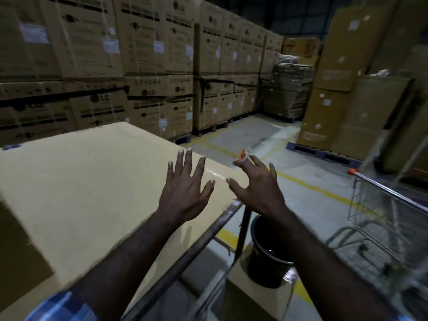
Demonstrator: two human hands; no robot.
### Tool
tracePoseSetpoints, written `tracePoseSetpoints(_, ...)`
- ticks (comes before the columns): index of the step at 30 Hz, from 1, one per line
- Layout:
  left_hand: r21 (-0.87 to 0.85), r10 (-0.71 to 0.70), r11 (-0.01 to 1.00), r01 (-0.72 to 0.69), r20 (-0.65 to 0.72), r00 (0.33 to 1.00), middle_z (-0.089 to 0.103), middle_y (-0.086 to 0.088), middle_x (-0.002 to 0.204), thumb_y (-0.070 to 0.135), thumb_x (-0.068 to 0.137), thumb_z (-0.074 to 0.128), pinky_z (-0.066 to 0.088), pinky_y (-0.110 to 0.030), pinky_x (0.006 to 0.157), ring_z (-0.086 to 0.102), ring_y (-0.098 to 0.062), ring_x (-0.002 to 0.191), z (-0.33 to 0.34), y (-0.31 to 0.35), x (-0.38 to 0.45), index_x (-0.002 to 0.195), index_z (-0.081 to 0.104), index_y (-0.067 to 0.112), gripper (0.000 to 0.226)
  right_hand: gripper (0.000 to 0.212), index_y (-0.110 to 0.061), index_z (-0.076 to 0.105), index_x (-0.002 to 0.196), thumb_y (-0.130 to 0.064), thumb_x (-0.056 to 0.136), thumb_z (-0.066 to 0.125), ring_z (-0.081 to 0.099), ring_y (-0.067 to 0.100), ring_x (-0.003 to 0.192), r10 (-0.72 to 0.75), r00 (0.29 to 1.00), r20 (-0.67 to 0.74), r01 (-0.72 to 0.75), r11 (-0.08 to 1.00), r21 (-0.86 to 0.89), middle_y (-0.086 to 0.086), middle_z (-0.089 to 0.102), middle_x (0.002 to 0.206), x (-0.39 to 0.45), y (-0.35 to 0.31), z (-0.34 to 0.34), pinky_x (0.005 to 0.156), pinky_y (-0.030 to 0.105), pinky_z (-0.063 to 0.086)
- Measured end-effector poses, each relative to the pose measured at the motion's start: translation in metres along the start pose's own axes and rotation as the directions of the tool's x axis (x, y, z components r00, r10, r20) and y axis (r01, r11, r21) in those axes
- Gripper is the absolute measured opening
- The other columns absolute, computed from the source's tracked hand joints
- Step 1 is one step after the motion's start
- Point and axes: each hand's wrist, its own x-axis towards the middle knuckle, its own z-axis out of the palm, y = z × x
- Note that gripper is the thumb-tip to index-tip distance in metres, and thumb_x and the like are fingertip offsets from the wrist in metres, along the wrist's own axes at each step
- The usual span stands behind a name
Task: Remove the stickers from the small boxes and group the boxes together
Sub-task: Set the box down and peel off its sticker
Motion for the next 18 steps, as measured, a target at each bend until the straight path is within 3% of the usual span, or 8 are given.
tracePoseSetpoints(3,-0.033,0.045,0.998,-0.044,0.019,0.999,-0.014,-0.009,0.161,0.057,0.096,0.019,-0.007,-0.045,0.119,-0.021,-0.023,0.146,0.029,0.048,0.028,0.155,0.005,0.023,0.069,0.047,-0.024,0.059,0.126,-0.046,0.085,0.053,0.033,0.018,0.141,0.058,0.998,0.012,-0.058,0.998,-0.025,-0.002,0.059,0.133,-0.001,0.054,-0.015,0.114,0.058,0.017)
tracePoseSetpoints(6,-0.067,0.095,0.994,-0.091,0.052,0.994,-0.012,-0.009,0.161,0.062,0.091,0.011,-0.004,-0.046,0.119,-0.018,-0.023,0.147,0.06,0.091,0.05,0.155,0.006,0.023,0.075,0.039,-0.024,0.059,0.126,-0.031,0.088,0.056,0.036,0.02,0.138,0.135,0.991,0.009,-0.134,0.99,-0.041,0.0,0.06,0.131,-0.008,0.103,-0.024,0.115,0.057,0.016)
tracePoseSetpoints(9,-0.1,0.134,0.987,-0.124,0.096,0.986,-0.009,-0.009,0.162,0.058,0.096,0.018,-0.002,-0.047,0.119,-0.016,-0.024,0.147,0.094,0.125,0.065,0.154,0.008,0.023,0.069,0.04,-0.025,0.056,0.13,-0.022,0.09,0.054,0.037,0.021,0.138,0.217,0.976,0.029,-0.215,0.974,-0.068,0.0,0.06,0.132,-0.02,0.148,-0.027,0.115,0.056,0.016)
tracePoseSetpoints(13,-0.125,0.191,0.977,-0.172,0.162,0.968,-0.007,-0.01,0.162,0.06,0.087,0.007,0.0,-0.048,0.119,-0.015,-0.025,0.148,0.137,0.155,0.083,0.154,0.01,0.023,0.077,0.046,-0.027,0.05,0.135,-0.017,0.09,0.05,0.037,0.021,0.137,0.331,0.94,0.083,-0.323,0.942,-0.093,0.002,0.058,0.133,-0.036,0.196,-0.021,0.116,0.053,0.016)
tracePoseSetpoints(18,-0.122,0.257,0.965,-0.233,0.25,0.933,-0.004,-0.013,0.162,0.058,0.088,0.01,-0.002,-0.047,0.117,-0.011,-0.029,0.148,0.198,0.174,0.101,0.154,0.01,0.021,0.076,0.048,-0.03,0.043,0.139,-0.018,0.092,0.046,0.037,0.021,0.136,0.41,0.892,0.19,-0.378,0.908,-0.181,0.0,0.058,0.132,-0.052,0.242,0.006,0.115,0.053,0.018)
